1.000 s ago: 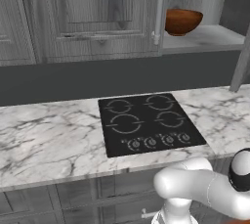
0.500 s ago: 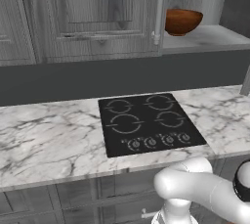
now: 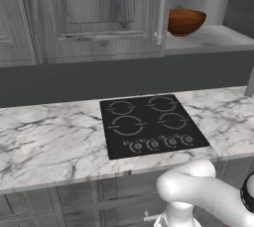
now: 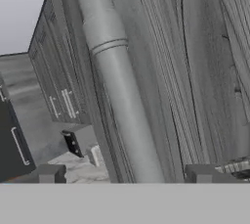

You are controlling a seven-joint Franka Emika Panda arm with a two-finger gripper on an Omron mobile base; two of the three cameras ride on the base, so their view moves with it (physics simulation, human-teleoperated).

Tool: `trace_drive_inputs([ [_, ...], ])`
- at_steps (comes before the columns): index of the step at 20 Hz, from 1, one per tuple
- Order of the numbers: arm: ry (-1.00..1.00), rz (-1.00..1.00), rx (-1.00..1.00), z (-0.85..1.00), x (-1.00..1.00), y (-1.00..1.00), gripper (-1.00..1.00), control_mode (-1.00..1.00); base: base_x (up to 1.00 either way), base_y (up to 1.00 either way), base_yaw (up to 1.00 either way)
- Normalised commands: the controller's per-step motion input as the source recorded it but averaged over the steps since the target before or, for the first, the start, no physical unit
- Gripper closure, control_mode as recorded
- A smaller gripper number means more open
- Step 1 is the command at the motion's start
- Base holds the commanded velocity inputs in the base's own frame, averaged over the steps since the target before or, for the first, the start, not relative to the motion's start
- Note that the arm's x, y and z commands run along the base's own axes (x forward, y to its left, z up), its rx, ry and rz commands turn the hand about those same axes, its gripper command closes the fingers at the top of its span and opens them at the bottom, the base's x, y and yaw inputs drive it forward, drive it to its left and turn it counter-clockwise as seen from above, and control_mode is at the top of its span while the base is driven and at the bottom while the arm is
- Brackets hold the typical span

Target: Move the bowls from the cabinet to the plates on the dining table.

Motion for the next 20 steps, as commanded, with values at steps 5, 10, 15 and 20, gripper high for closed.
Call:
trace_drive_inputs([
  [5,-0.12,-0.09,0.0,0.06,-0.56,0.06,-1.0,-1.0,0.0,0.0,0.0],
  [10,-0.06,-0.12,-0.06,0.05,-0.58,0.65,-1.0,-1.0,0.0,0.0,0.0],
  [15,0.0,-0.12,-0.09,-0.04,-0.39,0.8,-1.0,-1.0,0.0,0.0,0.0],
  [20,0.03,-0.2,-0.09,-0.1,-0.27,0.64,-1.0,-1.0,0.0,0.0,0.0],
])
